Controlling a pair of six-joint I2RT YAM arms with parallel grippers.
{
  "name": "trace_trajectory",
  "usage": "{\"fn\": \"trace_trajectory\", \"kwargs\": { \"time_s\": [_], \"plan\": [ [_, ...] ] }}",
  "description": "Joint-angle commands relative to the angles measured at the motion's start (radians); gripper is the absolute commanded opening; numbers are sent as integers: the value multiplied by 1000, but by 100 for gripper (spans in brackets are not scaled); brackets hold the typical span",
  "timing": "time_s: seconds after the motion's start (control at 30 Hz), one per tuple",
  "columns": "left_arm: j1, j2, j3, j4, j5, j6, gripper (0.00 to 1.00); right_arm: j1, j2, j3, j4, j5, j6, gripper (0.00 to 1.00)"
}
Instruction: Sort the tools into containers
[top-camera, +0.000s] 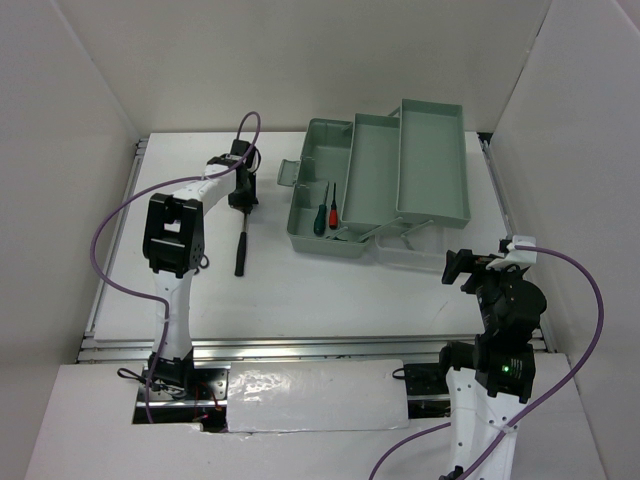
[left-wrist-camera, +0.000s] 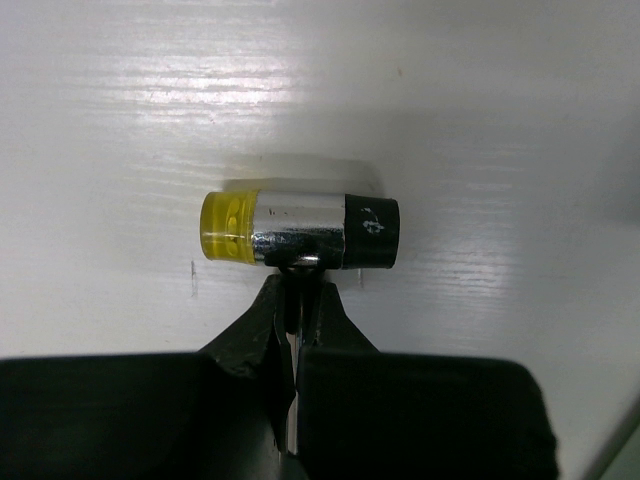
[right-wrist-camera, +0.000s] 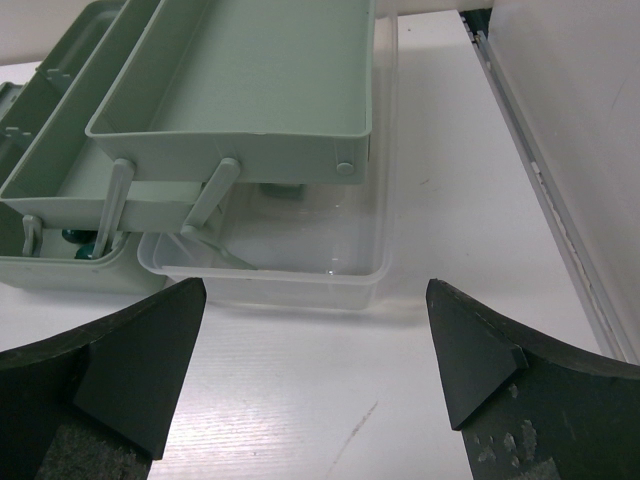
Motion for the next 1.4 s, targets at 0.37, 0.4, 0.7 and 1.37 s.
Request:
{"fn": "trace_trajectory", "kwargs": {
  "time_s": [0.37, 0.4, 0.7, 1.37],
  "plan": [
    [38, -209, -28, 22, 49, 27, 0, -5, 8, -11, 35, -5, -5, 100],
    [41, -225, -17, 11, 53, 31, 0, -6, 9, -11, 38, -6, -5, 100],
    [31, -315, 96, -102, 109, -7, 0, -6, 5, -11, 35, -8, -5, 100],
    [-248, -360, 280, 405, 293, -232, 0, -6, 3, -11, 35, 1, -7, 100]
  ]
}}
